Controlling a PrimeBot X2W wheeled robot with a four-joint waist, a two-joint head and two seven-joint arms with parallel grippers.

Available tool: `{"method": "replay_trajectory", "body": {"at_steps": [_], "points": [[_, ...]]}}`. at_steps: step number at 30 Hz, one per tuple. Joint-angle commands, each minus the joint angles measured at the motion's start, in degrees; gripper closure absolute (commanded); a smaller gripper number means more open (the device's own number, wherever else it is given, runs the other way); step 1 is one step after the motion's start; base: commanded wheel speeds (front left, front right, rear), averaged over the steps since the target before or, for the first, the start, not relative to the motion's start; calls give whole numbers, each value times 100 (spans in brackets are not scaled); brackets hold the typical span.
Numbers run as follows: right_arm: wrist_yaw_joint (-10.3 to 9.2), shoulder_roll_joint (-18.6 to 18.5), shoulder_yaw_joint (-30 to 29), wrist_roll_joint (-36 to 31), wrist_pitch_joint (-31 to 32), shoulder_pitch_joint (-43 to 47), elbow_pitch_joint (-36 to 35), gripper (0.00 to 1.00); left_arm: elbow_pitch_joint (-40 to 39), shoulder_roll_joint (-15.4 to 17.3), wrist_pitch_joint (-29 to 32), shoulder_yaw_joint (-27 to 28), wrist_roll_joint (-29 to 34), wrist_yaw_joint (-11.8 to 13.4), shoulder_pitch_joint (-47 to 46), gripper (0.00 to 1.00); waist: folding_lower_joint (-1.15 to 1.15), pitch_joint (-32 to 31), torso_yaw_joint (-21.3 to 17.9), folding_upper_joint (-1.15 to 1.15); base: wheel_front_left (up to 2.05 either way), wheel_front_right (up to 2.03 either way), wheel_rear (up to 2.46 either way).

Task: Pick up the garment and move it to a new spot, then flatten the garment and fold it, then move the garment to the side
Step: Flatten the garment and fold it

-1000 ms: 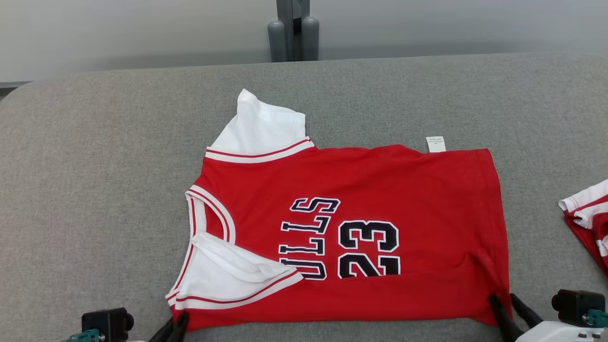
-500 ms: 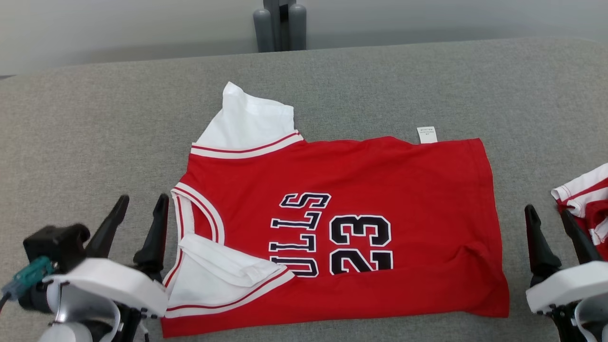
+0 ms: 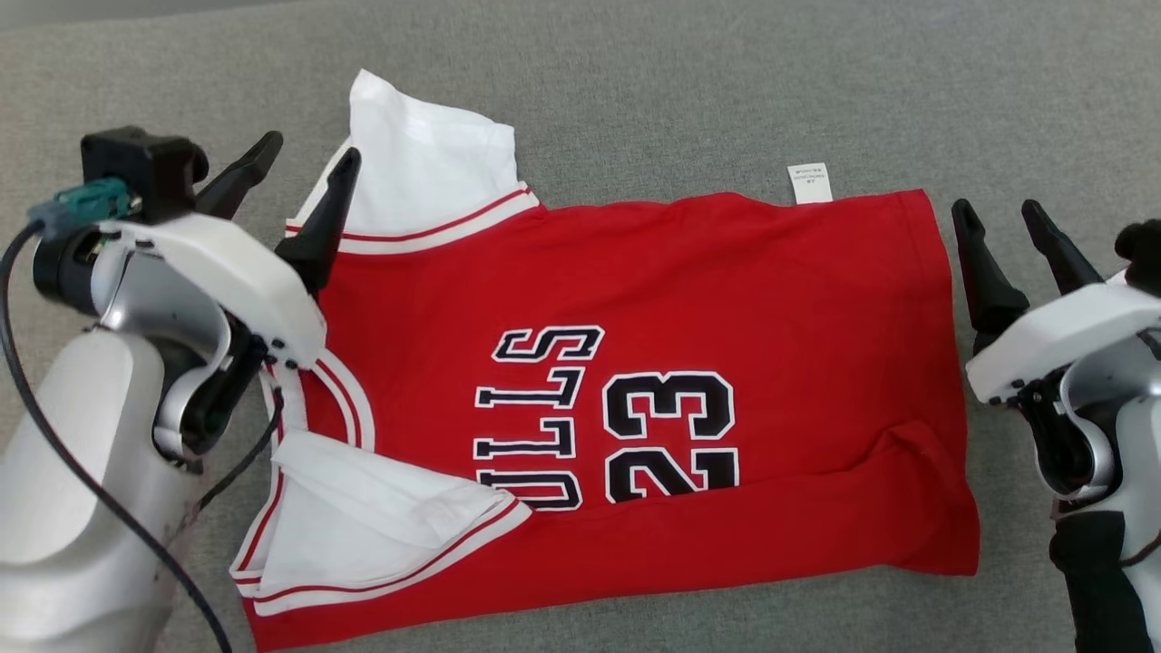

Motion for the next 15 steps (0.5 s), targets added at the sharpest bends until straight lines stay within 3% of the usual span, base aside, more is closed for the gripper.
{"method": "replay_trajectory", "body": {"at_steps": [1,8,15], "points": [[-2,-140,145,101,46,-283,204,0,371,-22,94,-101,-28,-158,-428,0,0,337,-105,0,0,0,0],[-2,-415,778,393,182,-985,760,0,1554,-23,394,-456,-66,-470,-1488,0,0,761,-254,0,0,0,0],[-2,-597,1348,771,309,-1429,1000,0,2343,61,344,-665,-183,-564,-2254,0,0,1082,-409,0,0,0,0]]}}
